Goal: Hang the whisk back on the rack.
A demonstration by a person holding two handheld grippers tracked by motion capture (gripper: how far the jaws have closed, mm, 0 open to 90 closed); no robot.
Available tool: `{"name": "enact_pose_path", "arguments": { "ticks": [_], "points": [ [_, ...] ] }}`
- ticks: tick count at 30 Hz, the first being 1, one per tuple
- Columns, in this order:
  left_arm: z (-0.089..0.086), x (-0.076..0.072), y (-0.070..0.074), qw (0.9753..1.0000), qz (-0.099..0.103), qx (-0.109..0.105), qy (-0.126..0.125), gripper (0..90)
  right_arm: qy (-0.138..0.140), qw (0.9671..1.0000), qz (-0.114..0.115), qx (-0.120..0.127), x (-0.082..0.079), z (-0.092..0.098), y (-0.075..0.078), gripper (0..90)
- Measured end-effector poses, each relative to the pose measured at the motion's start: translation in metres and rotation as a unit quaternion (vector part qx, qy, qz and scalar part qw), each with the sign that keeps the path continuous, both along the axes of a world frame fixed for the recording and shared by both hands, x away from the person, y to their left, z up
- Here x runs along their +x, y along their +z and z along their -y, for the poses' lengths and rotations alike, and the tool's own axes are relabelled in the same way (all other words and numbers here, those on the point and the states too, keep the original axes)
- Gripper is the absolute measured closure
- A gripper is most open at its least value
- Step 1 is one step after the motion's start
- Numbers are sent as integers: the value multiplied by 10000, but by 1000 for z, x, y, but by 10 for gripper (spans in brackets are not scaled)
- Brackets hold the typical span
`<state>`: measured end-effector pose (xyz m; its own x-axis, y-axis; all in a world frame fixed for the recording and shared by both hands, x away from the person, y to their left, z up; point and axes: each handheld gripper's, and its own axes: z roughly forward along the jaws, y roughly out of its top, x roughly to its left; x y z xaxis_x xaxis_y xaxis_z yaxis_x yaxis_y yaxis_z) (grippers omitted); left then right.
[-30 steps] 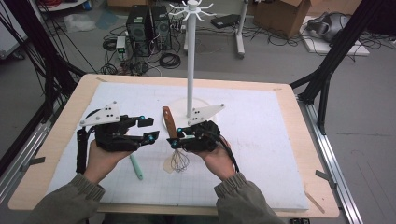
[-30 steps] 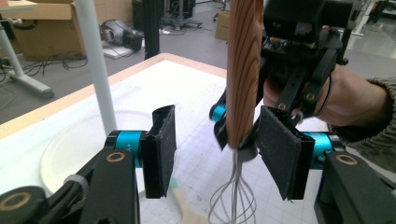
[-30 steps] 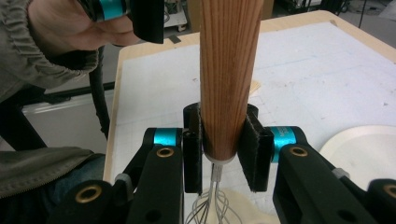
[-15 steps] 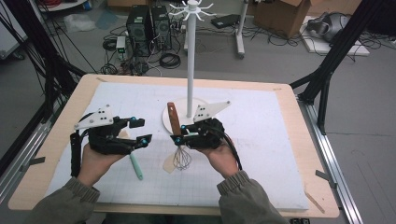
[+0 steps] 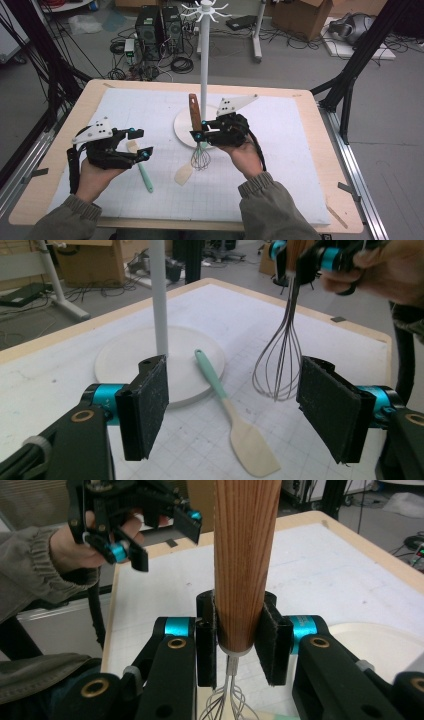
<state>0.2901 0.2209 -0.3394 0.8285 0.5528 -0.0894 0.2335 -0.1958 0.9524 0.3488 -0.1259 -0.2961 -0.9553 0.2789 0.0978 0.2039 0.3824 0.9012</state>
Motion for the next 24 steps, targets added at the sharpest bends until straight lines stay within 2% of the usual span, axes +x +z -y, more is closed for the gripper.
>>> {"name": "enact_pose_path", "arguments": {
  "ticks": [6, 11, 18, 24],
  "points": [
    [-9, -1, -11, 9999, -77, -62, 114, 291, 9, 10000, 22, 10, 10, 2, 11, 732],
    [-15, 0, -14, 9998, -66, -14, 202, 280, -16, 10000, 54, 49, 15, 1, 19, 732],
    [-21, 2, -21, 9992, -98, 31, 381, 220, -23, 9999, 128, 61, 23, -3, 31, 731],
    [-23, 1, -24, 9985, -43, 196, 502, 171, -23, 9998, 158, 93, 28, -5, 41, 731]
  ]
}}
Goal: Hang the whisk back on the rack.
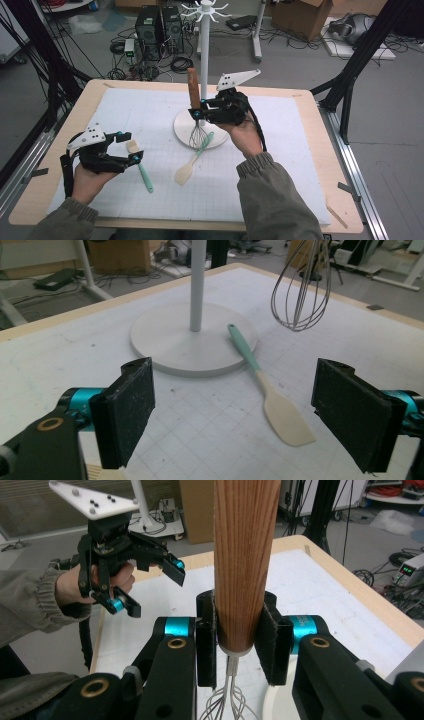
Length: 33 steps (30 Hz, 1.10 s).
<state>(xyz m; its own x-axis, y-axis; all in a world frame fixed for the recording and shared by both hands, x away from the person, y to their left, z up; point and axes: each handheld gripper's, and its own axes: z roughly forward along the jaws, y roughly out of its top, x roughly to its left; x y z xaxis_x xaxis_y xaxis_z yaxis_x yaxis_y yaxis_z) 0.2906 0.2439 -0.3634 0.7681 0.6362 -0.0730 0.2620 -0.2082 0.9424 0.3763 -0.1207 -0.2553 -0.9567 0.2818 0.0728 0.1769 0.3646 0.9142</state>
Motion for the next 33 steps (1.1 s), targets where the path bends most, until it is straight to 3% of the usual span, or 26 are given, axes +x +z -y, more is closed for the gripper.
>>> {"name": "enact_pose_path", "arguments": {
  "ticks": [14, 25, 33],
  "points": [
    [-7, 1, -5, 9997, 2, 95, 212, 92, -29, 9999, 51, 144, 11, -1, 18, 731],
    [-12, 3, -8, 9994, -16, 131, 320, 66, -9, 9997, 177, 145, 18, -5, 34, 731],
    [-14, 4, -9, 9989, -16, 167, 448, 17, -51, 9998, 143, 159, 25, -7, 45, 731]
  ]
}}
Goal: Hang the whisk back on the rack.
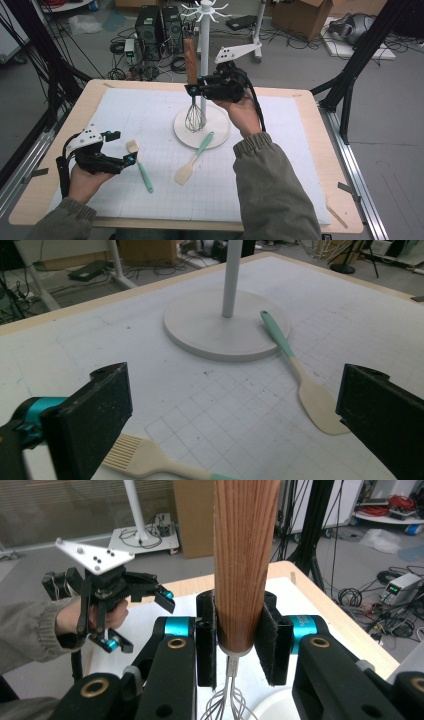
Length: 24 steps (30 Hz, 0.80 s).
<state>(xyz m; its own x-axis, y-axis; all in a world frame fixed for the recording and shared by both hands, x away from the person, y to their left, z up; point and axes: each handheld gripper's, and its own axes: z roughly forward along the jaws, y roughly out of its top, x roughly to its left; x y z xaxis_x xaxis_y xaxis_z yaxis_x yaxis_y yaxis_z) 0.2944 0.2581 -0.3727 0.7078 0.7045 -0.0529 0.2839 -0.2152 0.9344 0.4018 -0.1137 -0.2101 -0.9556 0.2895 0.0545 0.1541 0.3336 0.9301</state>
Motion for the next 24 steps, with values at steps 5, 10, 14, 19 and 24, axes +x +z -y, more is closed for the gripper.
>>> {"name": "enact_pose_path", "arguments": {
  "ticks": [5, 10, 14, 19, 24],
  "points": [
    [-1, -1, 1, 10000, 39, -7, 73, 17, -71, 10000, -3, 7, 5, 0, 6, 731],
    [-1, -1, 0, 10000, 41, 27, 86, 17, -116, 9999, -14, 20, 11, 0, 14, 731],
    [-1, -1, 0, 9999, 47, 9, 111, 17, -193, 9998, -18, 26, 15, 0, 19, 731],
    [-2, -1, 1, 9999, 72, -23, 98, 17, -278, 9996, -70, 44, 22, 1, 21, 731],
    [-2, -2, 2, 9999, 93, -30, 85, 17, -361, 9992, -147, 121, 27, 3, 22, 731]
  ]
}}
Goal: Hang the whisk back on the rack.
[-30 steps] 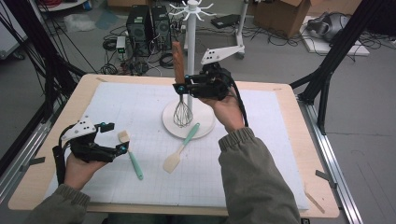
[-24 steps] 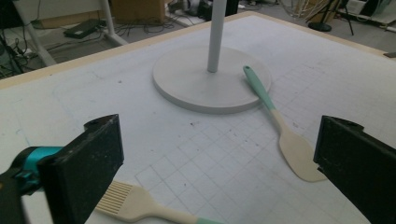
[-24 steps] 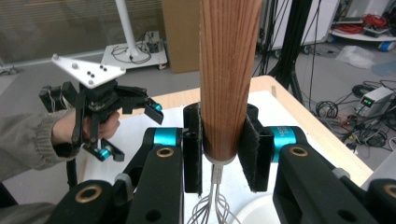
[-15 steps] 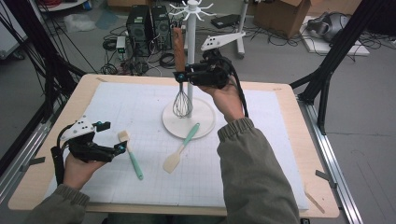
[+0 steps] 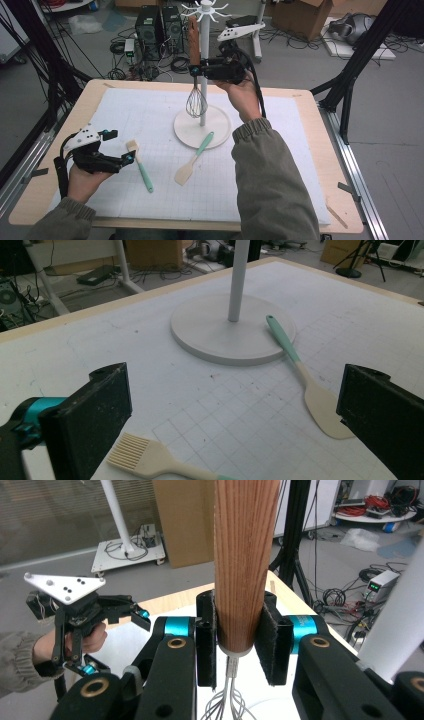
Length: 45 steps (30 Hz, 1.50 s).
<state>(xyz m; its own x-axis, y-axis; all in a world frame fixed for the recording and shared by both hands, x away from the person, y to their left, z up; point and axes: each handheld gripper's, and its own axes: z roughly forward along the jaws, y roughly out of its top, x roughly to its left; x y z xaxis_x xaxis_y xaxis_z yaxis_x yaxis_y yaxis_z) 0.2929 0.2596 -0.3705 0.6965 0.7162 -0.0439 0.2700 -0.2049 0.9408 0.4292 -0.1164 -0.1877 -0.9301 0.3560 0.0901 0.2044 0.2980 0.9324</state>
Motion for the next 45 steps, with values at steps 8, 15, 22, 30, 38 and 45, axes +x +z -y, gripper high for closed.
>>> {"name": "enact_pose_path", "arguments": {
  "ticks": [8, 15, 22, 30, 38, 45],
  "points": [
    [0, -1, 1, 10000, 52, 3, 26, 17, -96, 9999, -11, -65, 6, 1, -2, 731],
    [0, -1, 1, 10000, 46, -10, 21, 17, -145, 9999, -15, -54, 8, 0, -4, 730],
    [1, -1, 1, 10000, 54, 1, 0, 17, -290, 9995, -68, -48, 11, 4, -5, 731],
    [0, -1, 1, 10000, 52, -5, -7, 17, -450, 9989, -113, -61, 13, 5, -7, 728],
    [0, 0, 0, 10000, 46, -30, -8, 17, -512, 9987, -59, 3, 12, 7, -6, 690],
    [-2, 2, 0, 10000, 32, -58, 11, 17, -575, 9983, -24, 4, 9, 16, -6, 670]
  ]
}}
